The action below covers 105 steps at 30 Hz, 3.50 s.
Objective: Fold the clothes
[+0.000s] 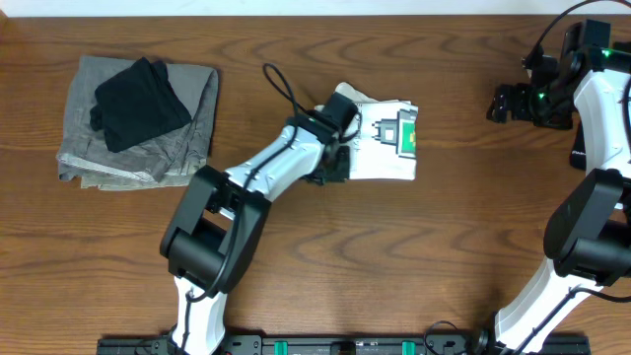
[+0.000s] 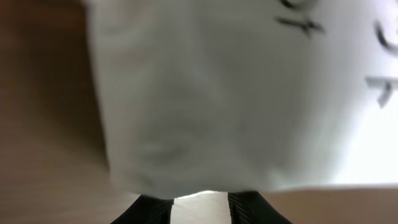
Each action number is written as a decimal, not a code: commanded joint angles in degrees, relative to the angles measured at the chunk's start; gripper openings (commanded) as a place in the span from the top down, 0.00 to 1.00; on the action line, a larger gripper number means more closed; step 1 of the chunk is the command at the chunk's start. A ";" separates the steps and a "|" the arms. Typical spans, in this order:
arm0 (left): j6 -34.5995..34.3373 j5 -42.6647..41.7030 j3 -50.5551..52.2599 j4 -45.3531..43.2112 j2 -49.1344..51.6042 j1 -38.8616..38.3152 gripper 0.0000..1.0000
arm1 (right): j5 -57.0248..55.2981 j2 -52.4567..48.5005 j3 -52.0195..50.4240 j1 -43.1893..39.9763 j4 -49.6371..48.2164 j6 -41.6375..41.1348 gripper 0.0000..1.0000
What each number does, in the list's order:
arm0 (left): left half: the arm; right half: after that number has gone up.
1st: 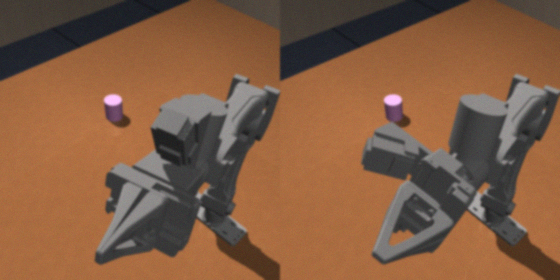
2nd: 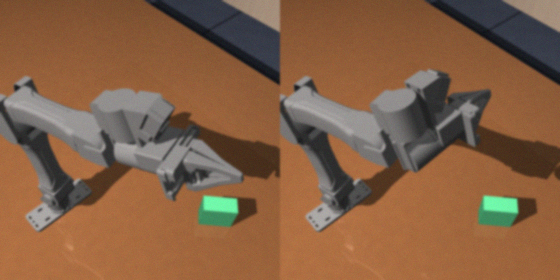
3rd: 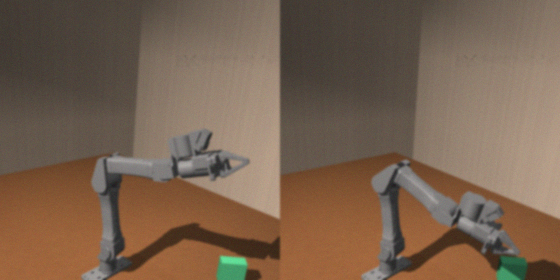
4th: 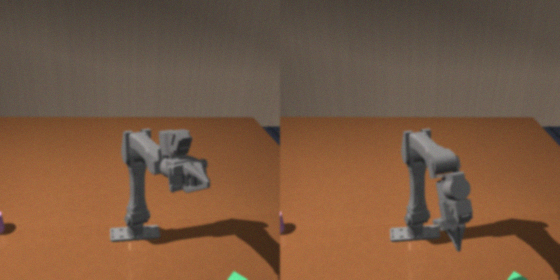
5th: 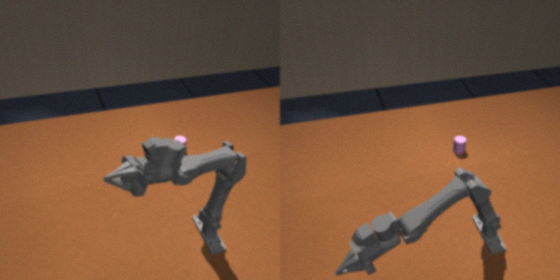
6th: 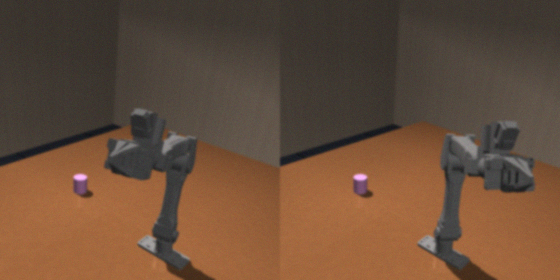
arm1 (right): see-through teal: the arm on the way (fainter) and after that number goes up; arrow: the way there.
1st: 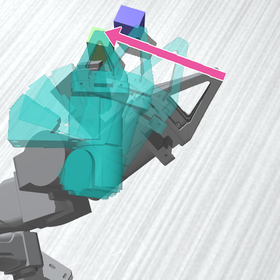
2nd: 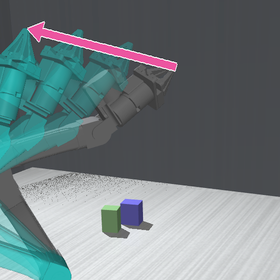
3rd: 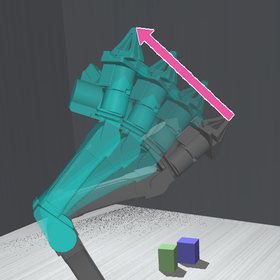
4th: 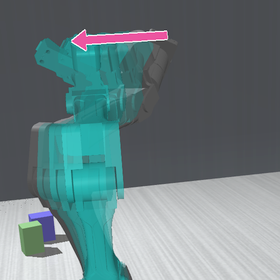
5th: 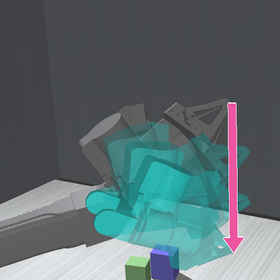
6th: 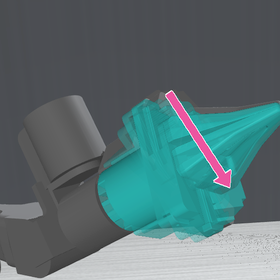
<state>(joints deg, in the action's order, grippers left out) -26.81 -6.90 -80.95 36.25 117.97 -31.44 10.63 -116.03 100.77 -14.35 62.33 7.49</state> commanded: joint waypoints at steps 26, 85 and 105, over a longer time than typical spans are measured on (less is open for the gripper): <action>4.39 -9.09 -5.16 -19.08 -4.70 11.82 0.94 | -0.13 0.09 0.24 -0.26 0.02 -0.79 0.01; 12.59 -8.61 -5.16 -10.01 -5.27 -4.42 0.90 | -0.13 0.09 0.24 -0.26 0.02 -0.79 0.01; 11.93 19.89 -5.16 -23.37 7.15 -7.02 0.90 | -0.13 0.09 0.24 -0.26 0.02 -0.79 0.01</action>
<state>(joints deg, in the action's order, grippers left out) -14.96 5.61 -85.95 13.39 124.97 -39.38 10.59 -116.03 100.77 -14.35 62.33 7.49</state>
